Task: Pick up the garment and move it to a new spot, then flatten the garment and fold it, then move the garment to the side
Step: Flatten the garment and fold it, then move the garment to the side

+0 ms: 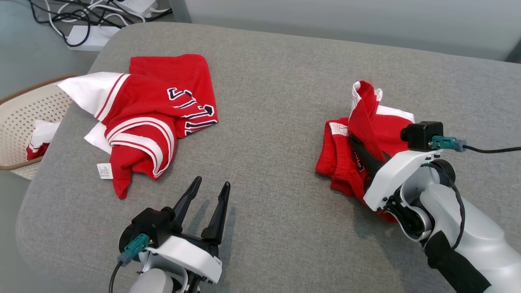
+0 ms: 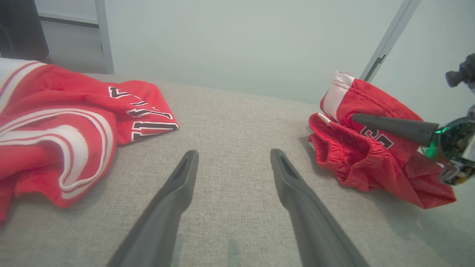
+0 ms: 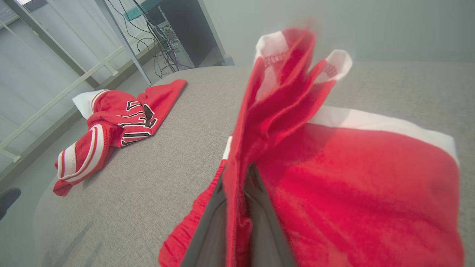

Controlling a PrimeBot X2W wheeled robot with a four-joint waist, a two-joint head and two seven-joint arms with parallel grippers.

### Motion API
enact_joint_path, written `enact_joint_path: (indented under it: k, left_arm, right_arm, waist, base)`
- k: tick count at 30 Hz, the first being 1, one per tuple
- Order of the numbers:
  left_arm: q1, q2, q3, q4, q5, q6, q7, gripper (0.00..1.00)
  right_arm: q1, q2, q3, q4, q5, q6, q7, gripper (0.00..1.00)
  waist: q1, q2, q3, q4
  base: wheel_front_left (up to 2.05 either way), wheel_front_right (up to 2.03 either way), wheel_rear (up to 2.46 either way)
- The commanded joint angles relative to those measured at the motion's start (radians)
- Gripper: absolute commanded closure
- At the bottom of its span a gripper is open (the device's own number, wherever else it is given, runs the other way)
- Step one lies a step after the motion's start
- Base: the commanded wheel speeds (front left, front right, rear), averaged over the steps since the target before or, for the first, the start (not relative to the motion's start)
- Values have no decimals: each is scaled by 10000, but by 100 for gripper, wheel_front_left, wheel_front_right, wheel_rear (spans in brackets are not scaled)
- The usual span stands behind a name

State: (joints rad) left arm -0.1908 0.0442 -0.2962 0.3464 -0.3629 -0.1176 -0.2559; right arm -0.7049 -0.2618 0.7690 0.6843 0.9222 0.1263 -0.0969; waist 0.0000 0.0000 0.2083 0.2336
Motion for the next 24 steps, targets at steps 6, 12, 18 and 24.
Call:
enact_joint_path:
  k: [6,12,18,24]
  left_arm:
    - [-298,60,365,-325,-69,158,-59,0]
    - [-299,60,475,-349,38,139,-59,0]
    - [-304,60,487,-360,116,126,-59,0]
    - [-255,60,531,-343,155,90,-59,0]
  right_arm:
    - [-561,70,107,-565,346,44,-814,0]
    - [-989,-511,-785,-1241,681,44,-1479,0]
    - [-587,-1128,-2263,-926,771,44,-1630,0]
    - [514,-1153,-2948,-95,787,44,-1644,0]
  waist:
    - [0,0,-11,-106]
    - [0,0,-167,-592]
    - [0,0,-256,-841]
    - [0,0,-235,-932]
  base:
    - [0,0,0]
    - [0,0,0]
    - [0,0,0]
    - [0,0,0]
